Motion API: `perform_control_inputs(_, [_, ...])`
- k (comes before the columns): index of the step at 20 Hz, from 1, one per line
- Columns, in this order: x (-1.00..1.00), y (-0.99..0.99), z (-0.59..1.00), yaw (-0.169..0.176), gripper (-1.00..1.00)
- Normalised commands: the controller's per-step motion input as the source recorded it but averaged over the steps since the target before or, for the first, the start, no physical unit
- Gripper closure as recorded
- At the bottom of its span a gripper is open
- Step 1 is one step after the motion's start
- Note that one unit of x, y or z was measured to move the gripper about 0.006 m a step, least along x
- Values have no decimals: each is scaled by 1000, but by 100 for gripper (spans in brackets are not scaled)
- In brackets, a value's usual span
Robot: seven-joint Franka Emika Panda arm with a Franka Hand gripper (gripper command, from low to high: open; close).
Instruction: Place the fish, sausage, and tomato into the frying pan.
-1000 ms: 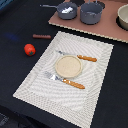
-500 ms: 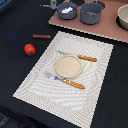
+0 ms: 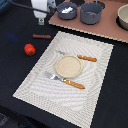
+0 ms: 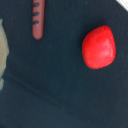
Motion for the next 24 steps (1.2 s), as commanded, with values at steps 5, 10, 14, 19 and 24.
perform_control_inputs(5, [-151, -289, -166, -224, -100])
perform_control_inputs(10, [-115, -370, -250, -201, -100])
perform_control_inputs(14, [-94, -272, -275, -133, -100])
perform_control_inputs(19, [-119, -178, -459, -92, -100])
perform_control_inputs(24, [-215, -127, -552, -92, -100])
